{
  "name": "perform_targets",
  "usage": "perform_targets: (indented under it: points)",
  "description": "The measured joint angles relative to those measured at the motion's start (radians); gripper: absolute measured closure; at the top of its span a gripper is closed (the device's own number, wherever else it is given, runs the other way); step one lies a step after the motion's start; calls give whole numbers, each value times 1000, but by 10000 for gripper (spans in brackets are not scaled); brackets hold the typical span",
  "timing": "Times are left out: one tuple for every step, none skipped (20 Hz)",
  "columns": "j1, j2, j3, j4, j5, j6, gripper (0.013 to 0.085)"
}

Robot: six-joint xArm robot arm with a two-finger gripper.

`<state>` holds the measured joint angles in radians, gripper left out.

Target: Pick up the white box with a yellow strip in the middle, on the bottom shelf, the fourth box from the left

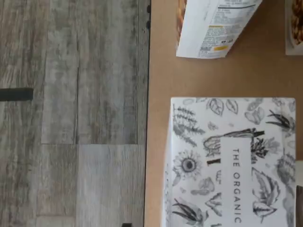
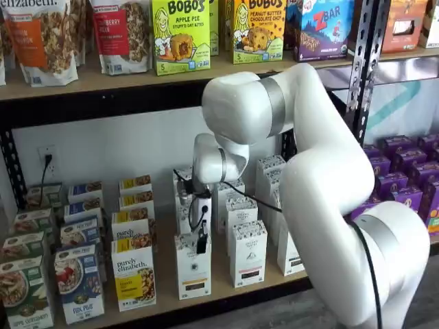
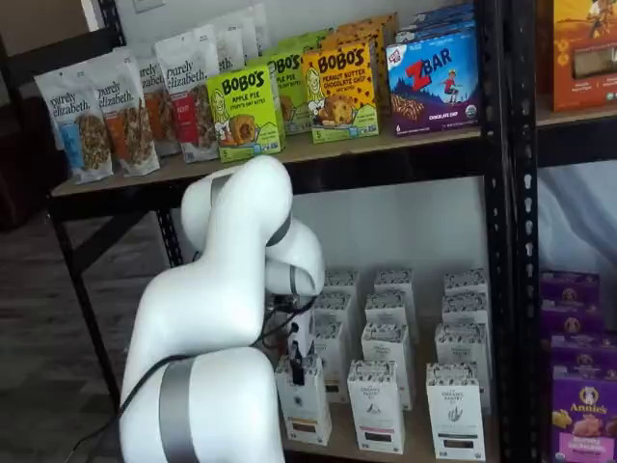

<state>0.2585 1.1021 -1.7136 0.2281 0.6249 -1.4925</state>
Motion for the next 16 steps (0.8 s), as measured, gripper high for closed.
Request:
perform_targets:
  points:
    - [0,2,0,0,-3,-1,130]
    - [-1,5,-2,-1,-5,0,130]
    - [-1,9,-4,-3,-6,1,130]
    - [-2,13,-7,-6,-7,3,130]
    - [-2,17,-11,-10,-7,5,130]
    - [-3,19,-13,-12,-6,7,130]
    - [-3,23,-17,-14,-6,9,130]
    - [-3,28,-21,-15,-6,9,130]
    - [-3,33,-25,-15,-7,9,130]
    - [-3,38,-29,-16,-7,10,130]
    - [-3,43,-34,-15,-8,9,130]
    - [-2,47,-39,-13,-7,8,130]
    - [-2,52,-45,-13,-7,8,130]
    - [-1,57,-50,-13,-7,9,130]
    - [-1,61,-55,-13,-5,9,130]
    - [-1,64,-58,-11,-4,7,130]
